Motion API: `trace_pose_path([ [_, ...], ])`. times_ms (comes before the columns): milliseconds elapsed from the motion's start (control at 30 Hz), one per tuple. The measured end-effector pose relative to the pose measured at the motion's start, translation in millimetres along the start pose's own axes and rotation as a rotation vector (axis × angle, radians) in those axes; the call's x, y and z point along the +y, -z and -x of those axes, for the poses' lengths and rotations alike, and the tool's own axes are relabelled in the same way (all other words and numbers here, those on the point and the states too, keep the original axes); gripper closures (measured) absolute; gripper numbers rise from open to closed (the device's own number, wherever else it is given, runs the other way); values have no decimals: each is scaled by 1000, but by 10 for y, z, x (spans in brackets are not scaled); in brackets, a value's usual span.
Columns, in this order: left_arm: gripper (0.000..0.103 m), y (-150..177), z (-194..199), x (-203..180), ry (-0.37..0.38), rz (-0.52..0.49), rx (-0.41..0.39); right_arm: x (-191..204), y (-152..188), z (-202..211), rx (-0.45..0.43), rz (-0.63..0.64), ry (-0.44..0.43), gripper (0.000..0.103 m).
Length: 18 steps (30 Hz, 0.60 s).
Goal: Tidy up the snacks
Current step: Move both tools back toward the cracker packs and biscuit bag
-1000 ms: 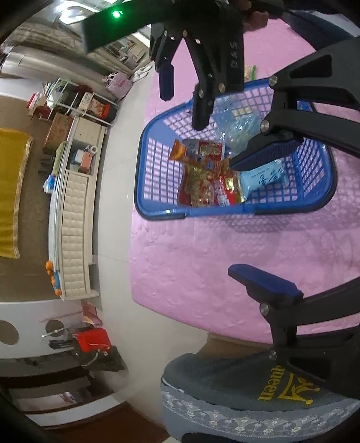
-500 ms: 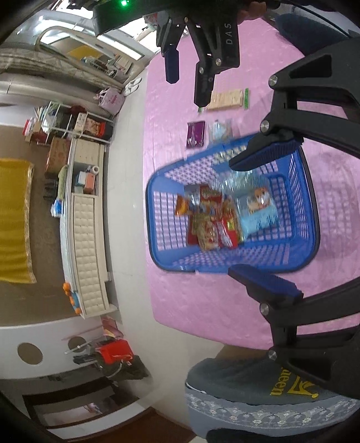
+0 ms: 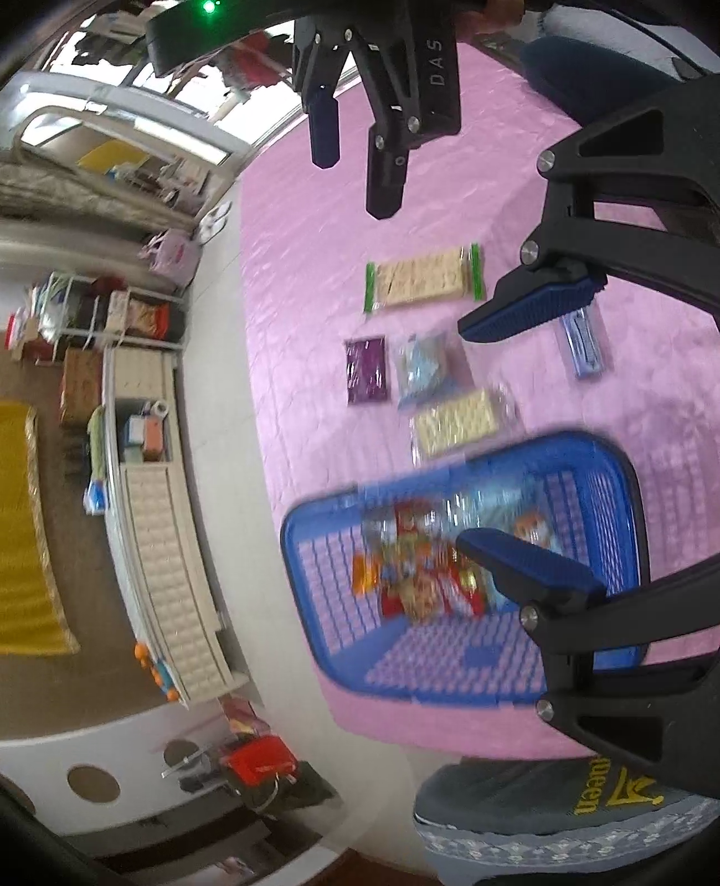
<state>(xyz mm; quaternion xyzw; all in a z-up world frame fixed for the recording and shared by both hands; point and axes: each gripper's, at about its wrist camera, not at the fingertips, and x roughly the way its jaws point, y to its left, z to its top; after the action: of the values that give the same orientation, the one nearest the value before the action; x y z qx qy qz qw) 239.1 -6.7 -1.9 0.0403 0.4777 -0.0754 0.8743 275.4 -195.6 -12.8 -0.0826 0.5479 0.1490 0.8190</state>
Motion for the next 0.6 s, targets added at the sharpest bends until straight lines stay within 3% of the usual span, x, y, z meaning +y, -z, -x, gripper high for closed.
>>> trace_pose_path([
  [300,35,-203,-411,-548,63,-27,75,-437,275,-174,46,-90,-8,22],
  [467,28,-293,-666,-766,64,-39,119,-706,392,-344,80,-189,-50,22],
  [600,28,-345,-940,-876,85,-19,185,-925,455,-523,110,-282,-118,22],
])
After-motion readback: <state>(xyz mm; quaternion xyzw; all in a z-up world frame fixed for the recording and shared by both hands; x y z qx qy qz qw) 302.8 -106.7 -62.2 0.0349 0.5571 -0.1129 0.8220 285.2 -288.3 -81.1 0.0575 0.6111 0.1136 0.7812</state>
